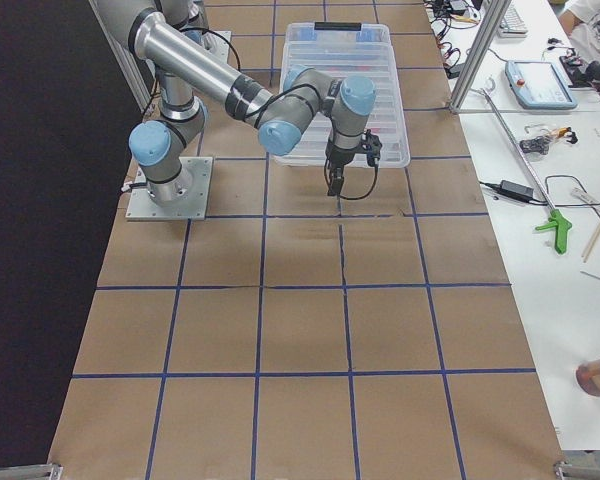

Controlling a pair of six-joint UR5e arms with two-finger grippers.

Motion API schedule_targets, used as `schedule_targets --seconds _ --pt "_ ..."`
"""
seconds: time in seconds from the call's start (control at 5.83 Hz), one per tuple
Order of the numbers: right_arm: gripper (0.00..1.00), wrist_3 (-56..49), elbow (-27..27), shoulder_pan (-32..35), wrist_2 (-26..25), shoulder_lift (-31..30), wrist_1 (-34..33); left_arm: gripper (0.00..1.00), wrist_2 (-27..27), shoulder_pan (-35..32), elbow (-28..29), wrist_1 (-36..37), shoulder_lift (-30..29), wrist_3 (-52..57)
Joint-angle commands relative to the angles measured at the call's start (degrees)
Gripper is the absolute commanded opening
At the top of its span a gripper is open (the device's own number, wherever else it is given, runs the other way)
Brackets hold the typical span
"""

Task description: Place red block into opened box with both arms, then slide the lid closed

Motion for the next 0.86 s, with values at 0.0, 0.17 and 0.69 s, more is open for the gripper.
schedule_targets --seconds 0.0,0.17,0.69 --pt "1.00 1.8 0.2 2.6 1.1 -0.1 0.3 0.98 0.0 0.0 0.0 0.0 0.0 0.0" --pt "1.00 3.1 0.2 4.4 1.2 -0.1 0.4 0.98 0.0 0.0 0.0 0.0 0.0 0.0" --pt "1.00 4.7 0.2 7.6 3.3 -0.1 0.6 0.98 0.0 -0.1 0.0 0.0 -0.1 0.0"
